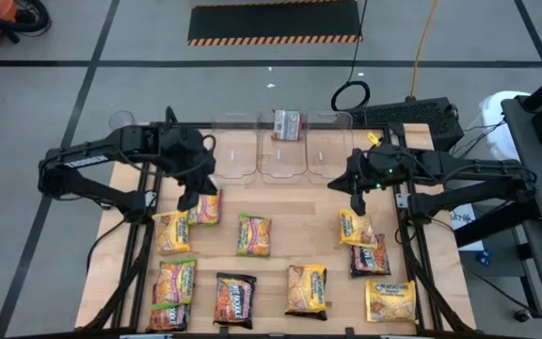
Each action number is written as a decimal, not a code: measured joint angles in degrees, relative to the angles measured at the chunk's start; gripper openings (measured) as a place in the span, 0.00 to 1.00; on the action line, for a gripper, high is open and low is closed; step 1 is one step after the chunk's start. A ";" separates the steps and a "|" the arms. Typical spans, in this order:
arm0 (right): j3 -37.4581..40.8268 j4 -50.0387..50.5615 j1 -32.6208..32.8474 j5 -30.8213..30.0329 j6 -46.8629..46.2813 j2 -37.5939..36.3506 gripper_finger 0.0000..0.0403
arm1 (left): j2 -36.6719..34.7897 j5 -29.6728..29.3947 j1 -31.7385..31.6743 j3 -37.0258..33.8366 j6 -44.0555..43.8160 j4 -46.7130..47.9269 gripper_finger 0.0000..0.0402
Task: Sort Maruchan noodles
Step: Put the yellow noodle pack into the right transparent bin
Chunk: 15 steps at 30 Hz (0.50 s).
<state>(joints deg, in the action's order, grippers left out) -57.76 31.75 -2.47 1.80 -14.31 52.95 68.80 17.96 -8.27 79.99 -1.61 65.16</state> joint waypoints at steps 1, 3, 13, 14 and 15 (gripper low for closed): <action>0.00 -0.14 0.10 0.00 -0.03 0.00 0.00 | 0.06 0.00 0.73 0.00 -0.19 -0.04 0.12; 0.00 0.19 0.38 0.00 -0.48 0.00 0.00 | 0.08 0.00 2.23 0.00 -0.39 -0.04 0.12; 0.07 4.07 1.93 4.11 -6.27 1.09 0.05 | 0.09 -0.02 7.08 0.00 -0.39 -0.49 0.12; 0.07 3.93 2.34 5.05 -6.38 1.41 0.06 | 0.15 -0.02 7.38 0.00 -0.39 -0.58 0.12; 0.07 3.72 2.79 6.10 -6.91 1.72 0.08 | 0.19 -0.01 7.54 0.00 -0.40 -0.76 0.12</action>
<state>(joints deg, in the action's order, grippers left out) -57.69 35.47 0.32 7.90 -21.22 54.67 68.99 17.94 -0.73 79.99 -2.01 64.40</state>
